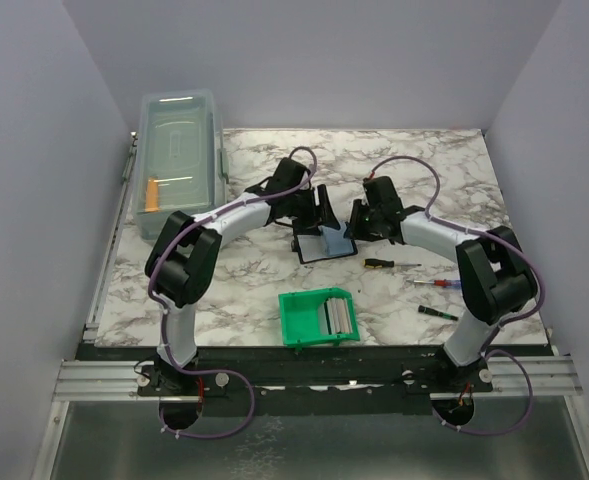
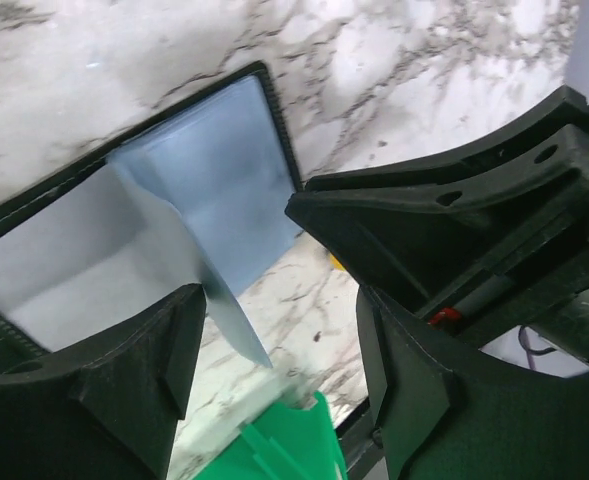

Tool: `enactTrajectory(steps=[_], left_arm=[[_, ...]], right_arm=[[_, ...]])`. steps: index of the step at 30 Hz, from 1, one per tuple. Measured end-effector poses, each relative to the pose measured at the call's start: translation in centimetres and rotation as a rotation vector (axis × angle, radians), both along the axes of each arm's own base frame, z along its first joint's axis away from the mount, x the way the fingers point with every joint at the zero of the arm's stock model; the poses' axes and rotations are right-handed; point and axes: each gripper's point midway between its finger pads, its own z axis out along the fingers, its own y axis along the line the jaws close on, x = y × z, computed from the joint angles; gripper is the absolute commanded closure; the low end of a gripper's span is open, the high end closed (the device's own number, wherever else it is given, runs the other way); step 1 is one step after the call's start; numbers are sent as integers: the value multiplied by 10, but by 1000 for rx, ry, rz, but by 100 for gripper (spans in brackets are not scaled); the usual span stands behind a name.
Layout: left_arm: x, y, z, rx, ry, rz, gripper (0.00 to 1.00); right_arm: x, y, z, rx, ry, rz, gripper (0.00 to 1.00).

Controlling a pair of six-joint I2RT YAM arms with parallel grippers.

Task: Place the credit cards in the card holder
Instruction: Open the card holder at the center of the board.

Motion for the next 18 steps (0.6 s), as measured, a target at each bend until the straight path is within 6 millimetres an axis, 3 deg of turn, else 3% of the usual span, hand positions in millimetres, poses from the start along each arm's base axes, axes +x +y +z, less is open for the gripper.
enactTrajectory(steps=[4,7,11,15,18], left_arm=[[6,-17,18,-44,-30,-20,30],[16,-30,20,-69,-49,-32,30],[21,-36,-2,-60,-13,-38,28],[23,-36,-31,-38,34,-34,28],[27,-40,-26,-56,26,-41,27]], right_arm=[[-1,-18,16,-71,-35,-34,67],[-3,-25,30,-93,-66,-31,61],[-6,-23,44,-74,-95,3,60],[-13,-14,44,-19,-74,48,63],[-18,-3,45,34,-65,94,71]])
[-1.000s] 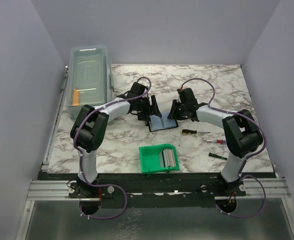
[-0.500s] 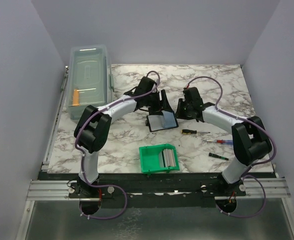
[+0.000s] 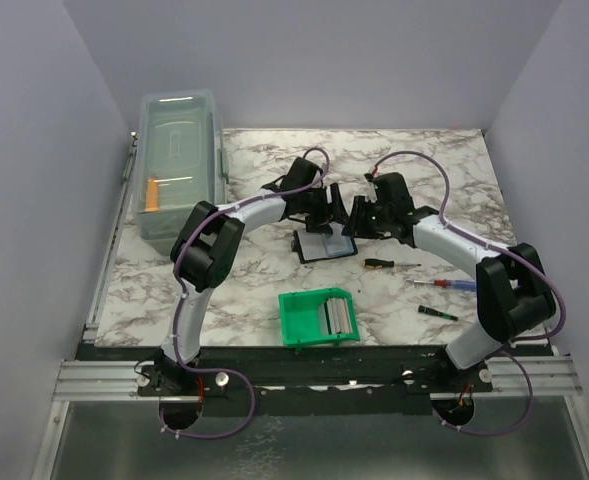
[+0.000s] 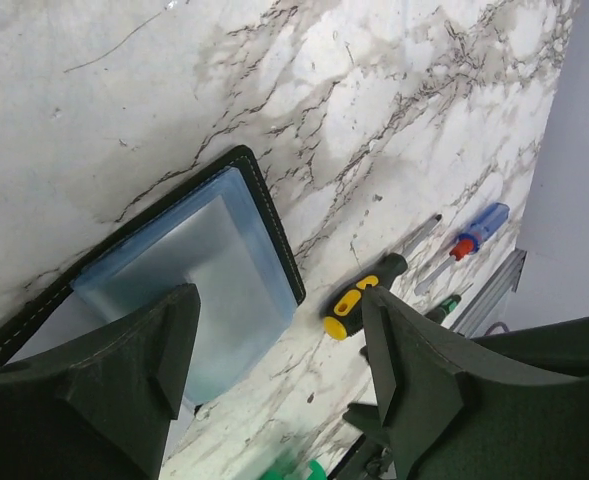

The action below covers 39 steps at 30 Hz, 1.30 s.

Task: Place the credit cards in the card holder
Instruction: Open the card holder at the center of the board.

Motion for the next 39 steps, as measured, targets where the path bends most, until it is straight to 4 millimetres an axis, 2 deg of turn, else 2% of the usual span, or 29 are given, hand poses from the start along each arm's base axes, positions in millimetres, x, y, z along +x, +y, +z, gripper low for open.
enactTrajectory(steps=[4,10,13,15,18,22,26,33,39], left_arm=[[1,0,2,-3,-6,-2,19],[1,26,11,3,-6,36,19],[2,43,22,-1,-17,65,24],[5,53,29,-6,-27,85,31],[2,59,25,0,-17,95,38],[-11,65,2,46,28,105,43],[-18,76,-18,103,54,134,48],[-16,81,-24,131,44,158,56],[-16,83,-26,140,40,163,57]], right_arm=[[0,17,1,75,2,58,83],[0,27,-22,105,60,90,84],[1,30,-35,110,85,88,84],[4,31,-42,117,95,76,84],[7,29,-52,115,113,49,84],[13,21,-56,87,106,2,81],[16,19,-54,76,94,-10,73],[14,13,-49,53,87,-13,54],[10,5,-46,28,96,-16,51]])
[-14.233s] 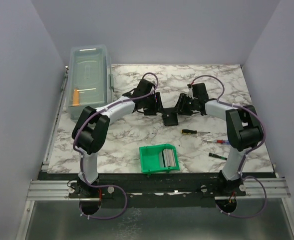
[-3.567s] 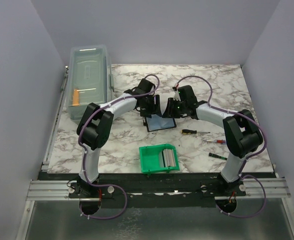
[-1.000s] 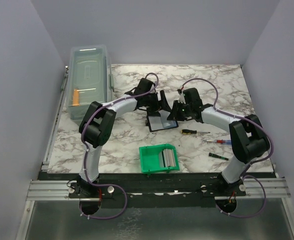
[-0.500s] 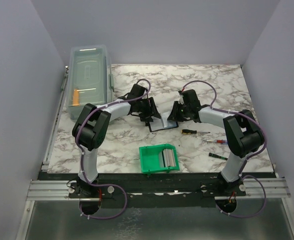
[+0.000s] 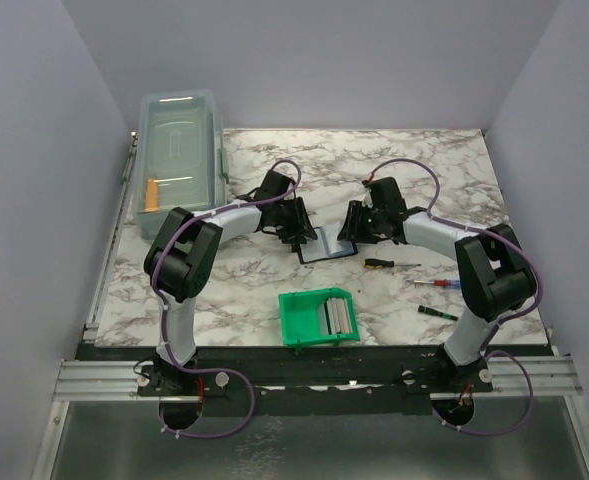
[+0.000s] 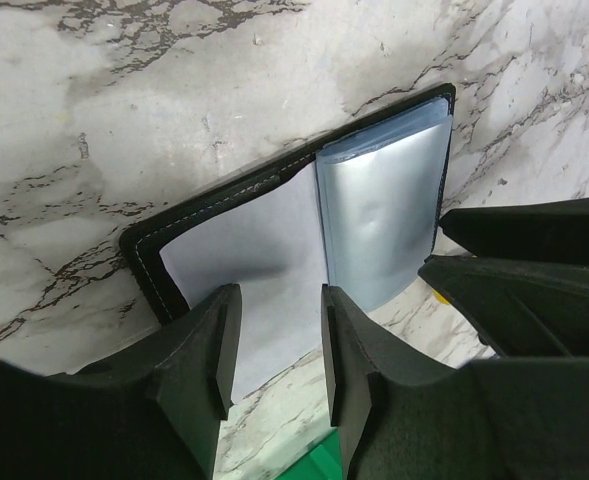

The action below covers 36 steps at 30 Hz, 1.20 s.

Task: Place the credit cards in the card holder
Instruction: Open the card holder at the center of the board.

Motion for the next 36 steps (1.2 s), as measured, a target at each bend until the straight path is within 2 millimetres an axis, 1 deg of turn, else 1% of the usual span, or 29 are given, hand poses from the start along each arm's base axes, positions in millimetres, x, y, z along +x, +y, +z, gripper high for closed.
enactTrajectory(steps=[4,8,10,16,20,27,29,31,33,34,35,36], left_arm=[[0,0,0,4,-2,1,57],[0,0,0,4,-2,1,57],[0,0,0,4,-2,1,57],[0,0,0,4,-3,0,57],[0,0,0,5,-5,-2,58],[0,0,0,7,-6,-5,60],[-1,1,0,8,-6,-6,60],[-1,1,0,10,-6,-7,60],[-1,1,-1,13,-5,-7,60],[-1,2,-1,14,-5,-7,60],[-1,2,-1,15,-5,-7,60],[-1,2,-1,17,-7,-6,60]], right_arm=[[-1,0,1,14,7,6,53],[-3,3,2,29,13,17,60],[-4,4,3,37,15,25,61],[-6,11,6,74,20,52,60],[-7,15,7,93,22,61,55],[-8,17,-1,99,45,71,54],[-5,14,-3,78,42,56,56],[2,7,-5,30,31,19,56],[11,-5,-10,-53,10,-27,55],[14,-13,-17,-101,15,-52,54],[15,-14,-17,-115,14,-56,53],[18,-21,-18,-166,0,-78,52]])
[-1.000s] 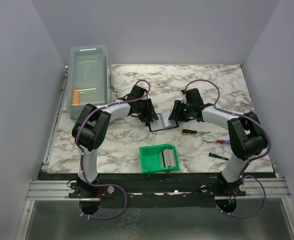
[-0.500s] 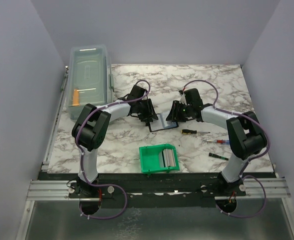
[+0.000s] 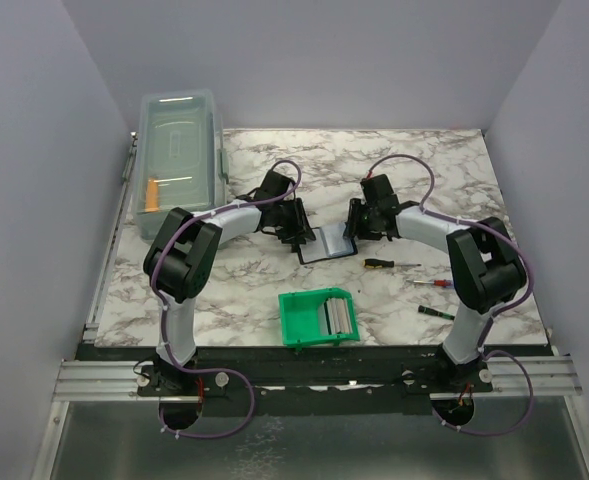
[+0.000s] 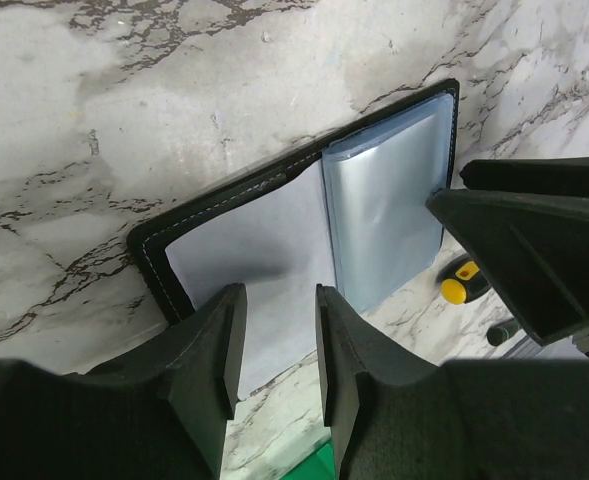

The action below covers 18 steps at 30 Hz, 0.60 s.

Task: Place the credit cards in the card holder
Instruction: Open the card holder at the center of the board.

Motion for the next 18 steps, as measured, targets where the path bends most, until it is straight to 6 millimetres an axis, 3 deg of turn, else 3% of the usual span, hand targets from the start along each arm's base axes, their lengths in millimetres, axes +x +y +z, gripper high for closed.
enactTrajectory(steps=[10,14,18], left_arm=[[0,1,-1,7,1,1,62],[-1,3,-1,13,0,4,63],[-1,3,-1,14,0,5,63]], right_arm=[[-9,-5,10,-187,-15,36,30],[-9,11,25,-196,-38,80,22],[-4,26,36,-166,-65,103,23]])
